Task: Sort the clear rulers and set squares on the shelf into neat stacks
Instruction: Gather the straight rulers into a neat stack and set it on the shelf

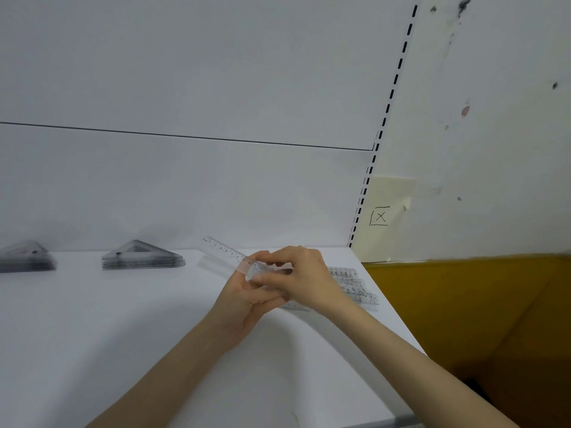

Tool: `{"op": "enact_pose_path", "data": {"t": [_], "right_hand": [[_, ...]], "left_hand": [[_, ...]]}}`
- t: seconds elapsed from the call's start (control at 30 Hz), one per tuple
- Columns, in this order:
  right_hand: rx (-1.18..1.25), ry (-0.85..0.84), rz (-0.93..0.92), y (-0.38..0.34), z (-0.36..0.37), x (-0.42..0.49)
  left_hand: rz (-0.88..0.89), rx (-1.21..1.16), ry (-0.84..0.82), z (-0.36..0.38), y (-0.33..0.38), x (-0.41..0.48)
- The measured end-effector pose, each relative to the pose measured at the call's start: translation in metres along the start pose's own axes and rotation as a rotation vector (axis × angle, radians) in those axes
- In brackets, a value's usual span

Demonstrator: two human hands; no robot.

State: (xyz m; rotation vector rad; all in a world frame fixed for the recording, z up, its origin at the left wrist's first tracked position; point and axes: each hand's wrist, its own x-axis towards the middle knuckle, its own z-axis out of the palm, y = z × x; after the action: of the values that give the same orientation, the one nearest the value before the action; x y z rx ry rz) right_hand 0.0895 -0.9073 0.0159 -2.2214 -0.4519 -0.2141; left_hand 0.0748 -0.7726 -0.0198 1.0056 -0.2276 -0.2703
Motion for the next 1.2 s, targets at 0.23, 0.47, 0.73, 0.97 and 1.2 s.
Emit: {"op": "enact_pose_path", "data": {"t": [0.23, 0.47, 0.73, 0.97, 1.2], "right_hand": [[-0.428, -0.141, 0.155, 0.06, -0.079, -0.003], [-0.607, -0.169, 0.139, 0.085, -0.068, -0.017], [-0.574, -0.1, 0.101, 0.09, -0.069, -0.017], [-0.172, 0.026, 0.142, 0.098, -0.08, -0.017], [0.17, 0.038, 0.073, 0.066, -0.084, -0.018]], "left_hand": [[-0.013, -0.009, 0.158, -0.013, 0.0, 0.009], [-0.045, 0.001, 0.207, -0.014, 0.003, 0.01], [-0.06, 0.027, 0.193, -0.009, 0.002, 0.007], [-0.07, 0.033, 0.183, -0.008, 0.001, 0.006], [-0.075, 0.05, 0.151, -0.005, 0.001, 0.006]]}}
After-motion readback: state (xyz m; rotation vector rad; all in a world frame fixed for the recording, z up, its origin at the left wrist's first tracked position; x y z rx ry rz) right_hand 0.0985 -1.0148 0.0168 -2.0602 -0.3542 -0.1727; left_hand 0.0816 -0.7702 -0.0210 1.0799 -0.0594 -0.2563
